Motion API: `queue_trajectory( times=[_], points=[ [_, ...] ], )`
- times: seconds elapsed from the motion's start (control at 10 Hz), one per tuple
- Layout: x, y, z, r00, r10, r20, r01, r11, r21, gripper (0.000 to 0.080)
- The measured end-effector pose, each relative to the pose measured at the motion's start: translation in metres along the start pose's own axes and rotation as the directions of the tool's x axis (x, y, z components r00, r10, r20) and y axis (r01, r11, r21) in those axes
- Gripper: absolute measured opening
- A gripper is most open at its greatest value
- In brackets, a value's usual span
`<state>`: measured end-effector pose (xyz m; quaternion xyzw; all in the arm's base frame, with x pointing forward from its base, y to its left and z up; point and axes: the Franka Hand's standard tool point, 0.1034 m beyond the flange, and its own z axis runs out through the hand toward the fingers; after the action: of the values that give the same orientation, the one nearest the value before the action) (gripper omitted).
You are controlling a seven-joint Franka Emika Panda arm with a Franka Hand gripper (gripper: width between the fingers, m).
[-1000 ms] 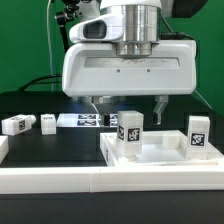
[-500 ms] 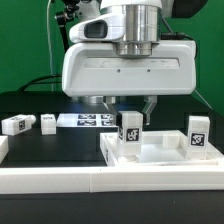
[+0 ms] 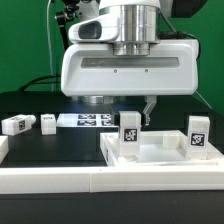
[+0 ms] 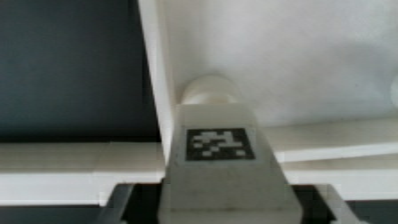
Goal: Assemble square table
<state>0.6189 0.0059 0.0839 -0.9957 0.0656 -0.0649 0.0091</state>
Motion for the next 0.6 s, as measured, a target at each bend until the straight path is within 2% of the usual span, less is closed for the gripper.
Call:
queue_trajectory(
  times=[0.3, 0.5, 0.6],
  points=[
    [-0.0002, 0.0011, 0.0006, 0.933, 0.359, -0.009, -0.359, 0.933, 0.006, 0.0290],
    [-0.0004, 0.0008, 0.0008, 0.838, 0.545, -0.008, -0.545, 0.838, 0.009, 0.0290],
    [-0.0007, 0.0004, 0.0008, 0.757, 0.654, -0.008, -0.654, 0.757, 0.007, 0.0290]
  ],
)
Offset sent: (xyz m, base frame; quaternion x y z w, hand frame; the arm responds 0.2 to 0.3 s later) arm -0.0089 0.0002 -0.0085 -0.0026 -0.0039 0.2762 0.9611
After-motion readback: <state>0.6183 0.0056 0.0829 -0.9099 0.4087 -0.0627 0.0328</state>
